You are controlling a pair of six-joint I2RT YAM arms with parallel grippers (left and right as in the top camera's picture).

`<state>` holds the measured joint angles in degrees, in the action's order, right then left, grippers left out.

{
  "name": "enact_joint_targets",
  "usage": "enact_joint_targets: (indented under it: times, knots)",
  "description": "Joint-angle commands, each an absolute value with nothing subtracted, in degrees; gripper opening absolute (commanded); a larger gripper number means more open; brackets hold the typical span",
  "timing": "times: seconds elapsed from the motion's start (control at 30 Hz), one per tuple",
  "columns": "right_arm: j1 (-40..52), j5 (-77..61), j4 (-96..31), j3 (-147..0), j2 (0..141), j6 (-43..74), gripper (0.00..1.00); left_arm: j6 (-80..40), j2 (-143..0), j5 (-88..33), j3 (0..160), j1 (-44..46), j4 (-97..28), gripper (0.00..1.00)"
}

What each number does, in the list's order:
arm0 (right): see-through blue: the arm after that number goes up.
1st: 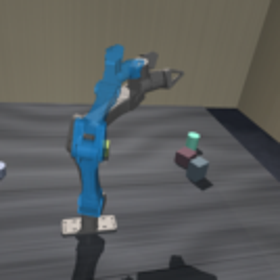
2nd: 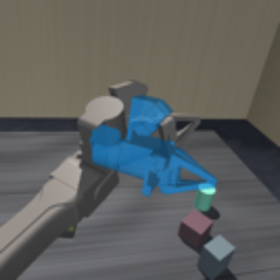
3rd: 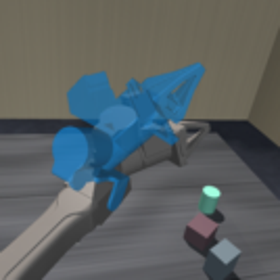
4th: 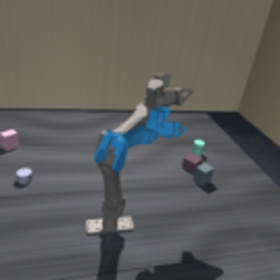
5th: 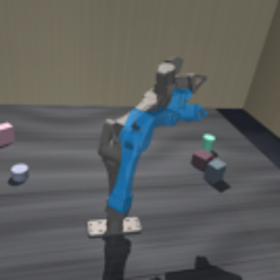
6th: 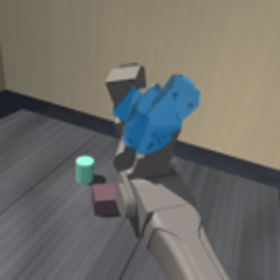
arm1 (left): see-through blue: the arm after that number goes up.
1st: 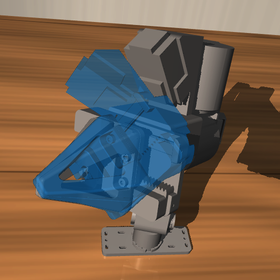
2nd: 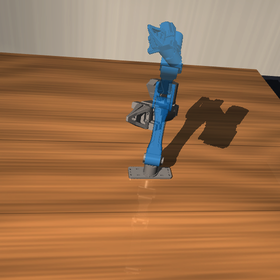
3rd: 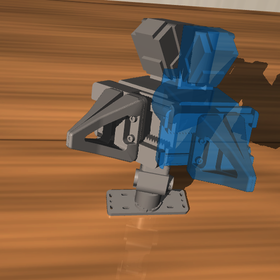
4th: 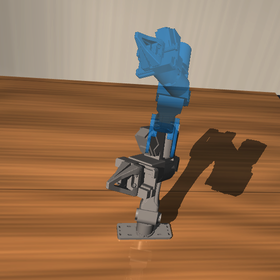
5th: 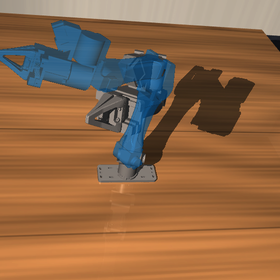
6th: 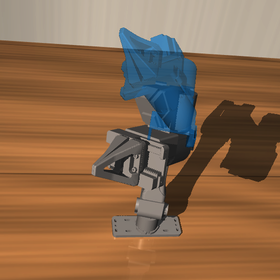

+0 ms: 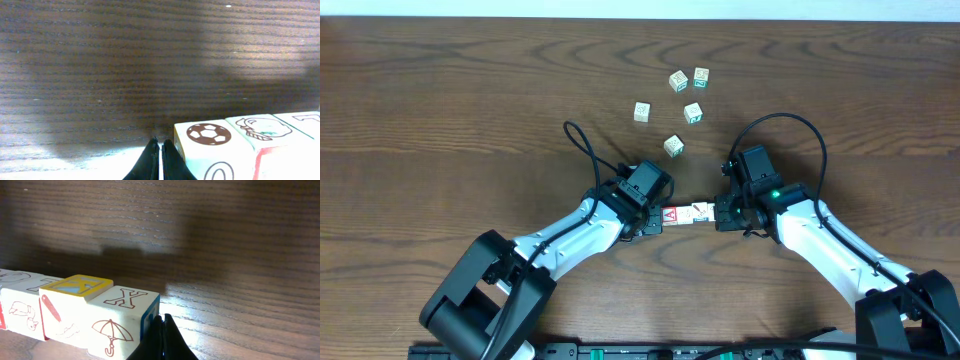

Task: Lift 5 blocks
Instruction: 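Keep pressing the row ends inward with both closed grippers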

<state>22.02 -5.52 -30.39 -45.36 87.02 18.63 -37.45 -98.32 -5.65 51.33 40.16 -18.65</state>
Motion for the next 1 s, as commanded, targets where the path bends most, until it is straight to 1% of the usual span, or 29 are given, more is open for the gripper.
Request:
enact_joint_targets:
  times: [0.0,0.97]
  knots:
    - [24.45,-22.48,-28.95,-46.94,85.60,18.83,0.01,-35.62,-95.53,-15.64,53.17,42.57,-15.73,0.07]
    - [24.49,-21.02,-32.80,-50.70,84.84,18.61,0.01,-35.64,-94.28,-15.68,54.30,42.57,-15.75,0.07]
